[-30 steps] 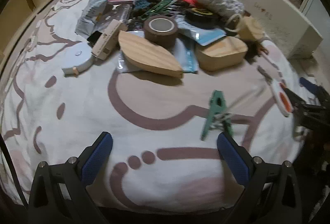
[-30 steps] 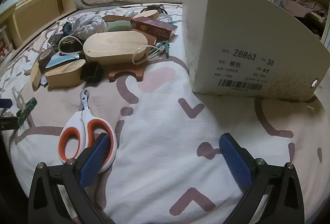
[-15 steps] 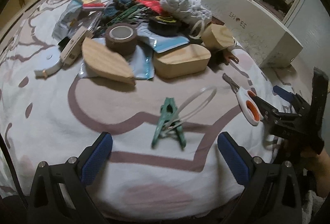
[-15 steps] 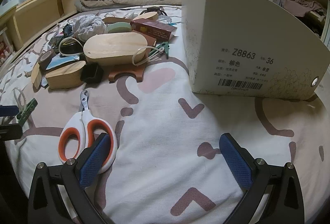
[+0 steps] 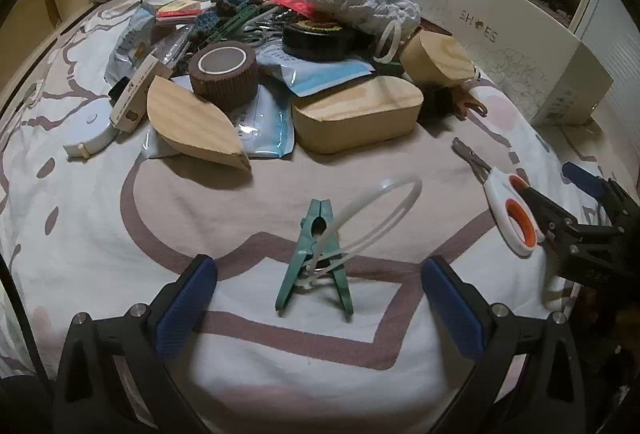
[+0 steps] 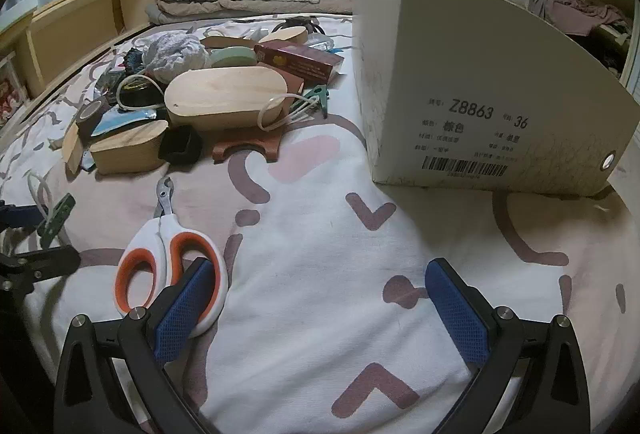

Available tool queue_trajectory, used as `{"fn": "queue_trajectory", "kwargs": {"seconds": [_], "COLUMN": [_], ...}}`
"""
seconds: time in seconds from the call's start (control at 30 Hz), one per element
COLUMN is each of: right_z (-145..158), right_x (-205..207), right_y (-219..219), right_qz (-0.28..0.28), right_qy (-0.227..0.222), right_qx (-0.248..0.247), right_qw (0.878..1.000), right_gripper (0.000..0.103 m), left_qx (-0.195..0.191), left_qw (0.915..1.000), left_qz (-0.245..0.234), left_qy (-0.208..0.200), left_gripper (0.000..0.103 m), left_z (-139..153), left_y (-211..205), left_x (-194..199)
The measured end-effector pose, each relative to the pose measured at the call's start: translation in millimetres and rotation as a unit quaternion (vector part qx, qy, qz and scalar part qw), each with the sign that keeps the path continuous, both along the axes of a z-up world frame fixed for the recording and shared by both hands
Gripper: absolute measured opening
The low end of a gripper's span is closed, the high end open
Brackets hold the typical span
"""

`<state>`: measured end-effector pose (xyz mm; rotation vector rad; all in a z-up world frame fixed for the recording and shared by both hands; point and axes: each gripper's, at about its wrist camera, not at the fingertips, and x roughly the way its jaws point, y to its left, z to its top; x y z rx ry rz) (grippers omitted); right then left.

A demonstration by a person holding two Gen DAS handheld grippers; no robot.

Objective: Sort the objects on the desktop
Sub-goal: 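Close the left tool on the green clothespin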

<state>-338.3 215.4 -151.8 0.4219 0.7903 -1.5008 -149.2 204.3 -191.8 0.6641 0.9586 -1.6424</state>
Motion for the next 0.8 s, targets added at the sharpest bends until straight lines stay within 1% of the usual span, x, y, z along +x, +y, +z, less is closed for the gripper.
{"fn": "queue_trajectory", "kwargs": {"seconds": [0.13, 0.3, 0.43, 0.5, 0.57, 0.6, 0.73, 0.8], "right_z": [7, 9, 12, 15, 14, 12, 5, -1], "right_x": [5, 20, 27, 30, 34, 36, 44, 47], "right_y": [7, 16, 16, 14, 9, 7, 2, -1], "right_qz": [0.021, 0.047, 0.050, 0.052, 0.056, 0.057, 0.058, 0.054], "right_qy": [-0.007, 0.007, 0.008, -0.003, -0.007, -0.008, -0.012, -0.006], "right_qx": [0.012, 0.014, 0.008, 0.007, 0.017, 0.022, 0.046, 0.053], "right_qw": [1.000, 0.999, 0.999, 0.999, 0.998, 0.998, 0.997, 0.997], "right_gripper": [0.103, 0.103, 0.103, 0.103, 0.103, 0.103, 0.103, 0.103], "left_qx": [0.001, -0.002, -0.011, -0.016, -0.019, -0.021, -0.026, -0.029], "left_qw": [1.0000, 0.9999, 0.9998, 0.9996, 0.9992, 0.9989, 0.9979, 0.9976], "left_qz": [0.001, 0.004, 0.007, 0.012, 0.017, 0.021, 0.028, 0.027], "left_qy": [0.005, 0.009, 0.018, 0.020, 0.030, 0.037, 0.052, 0.056], "left_gripper": [0.103, 0.103, 0.102, 0.099, 0.095, 0.091, 0.083, 0.078], "left_z": [-2, -1, 1, 3, 4, 5, 9, 10], "left_y": [0, 2, 4, 5, 6, 7, 13, 16], "left_x": [3, 4, 7, 9, 13, 16, 20, 21]}}
